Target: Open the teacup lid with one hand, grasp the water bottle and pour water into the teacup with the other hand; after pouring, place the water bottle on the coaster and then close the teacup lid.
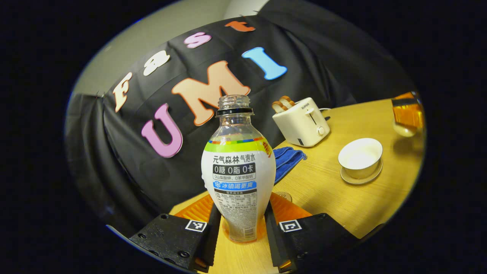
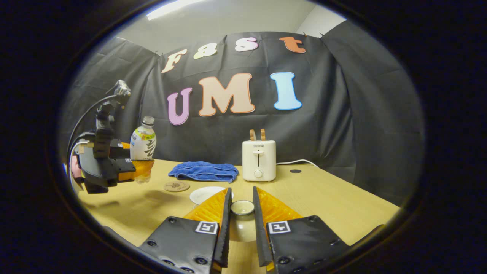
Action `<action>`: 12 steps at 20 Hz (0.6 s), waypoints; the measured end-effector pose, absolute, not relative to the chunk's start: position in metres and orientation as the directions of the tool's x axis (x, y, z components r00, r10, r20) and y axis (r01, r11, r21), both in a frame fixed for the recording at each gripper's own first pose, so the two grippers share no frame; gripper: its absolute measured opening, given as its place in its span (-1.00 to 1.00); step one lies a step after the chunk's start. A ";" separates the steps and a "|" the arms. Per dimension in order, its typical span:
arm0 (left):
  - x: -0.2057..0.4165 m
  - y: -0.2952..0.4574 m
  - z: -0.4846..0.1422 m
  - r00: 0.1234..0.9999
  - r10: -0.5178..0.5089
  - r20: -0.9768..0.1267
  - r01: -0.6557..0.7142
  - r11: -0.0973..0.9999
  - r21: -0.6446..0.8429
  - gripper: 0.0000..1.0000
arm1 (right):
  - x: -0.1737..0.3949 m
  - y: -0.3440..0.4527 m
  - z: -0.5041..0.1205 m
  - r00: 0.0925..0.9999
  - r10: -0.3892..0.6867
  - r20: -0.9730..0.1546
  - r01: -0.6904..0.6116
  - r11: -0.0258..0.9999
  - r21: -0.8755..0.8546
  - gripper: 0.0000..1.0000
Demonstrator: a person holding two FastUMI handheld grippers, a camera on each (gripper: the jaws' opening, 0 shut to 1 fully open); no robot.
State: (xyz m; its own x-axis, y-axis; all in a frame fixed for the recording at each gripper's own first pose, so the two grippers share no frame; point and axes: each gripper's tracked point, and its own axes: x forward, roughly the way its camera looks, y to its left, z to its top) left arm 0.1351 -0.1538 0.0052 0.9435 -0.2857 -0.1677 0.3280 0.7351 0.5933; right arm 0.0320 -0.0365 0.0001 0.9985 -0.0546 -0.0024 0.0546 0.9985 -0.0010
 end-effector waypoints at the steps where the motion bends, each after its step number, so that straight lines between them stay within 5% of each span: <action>1: 0.135 -0.159 0.003 0.940 -0.292 -0.177 0.336 0.694 0.637 0.07 | 0.032 -0.038 0.000 0.998 -0.058 -0.003 0.058 0.998 -0.001 -0.33; 12: 0.156 -0.179 -0.022 0.931 -0.274 -0.242 0.295 0.171 0.940 0.05 | 0.033 -0.067 0.001 0.993 -0.117 -0.003 0.117 0.993 -0.001 -0.33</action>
State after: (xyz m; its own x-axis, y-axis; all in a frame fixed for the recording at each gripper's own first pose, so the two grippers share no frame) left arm 0.1560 -0.1789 -0.0218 0.9309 -0.2737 -0.2418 0.2946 0.1715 0.9401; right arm 0.0327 -0.0667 0.0009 0.9931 -0.1174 -0.0029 0.1174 0.9931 -0.0012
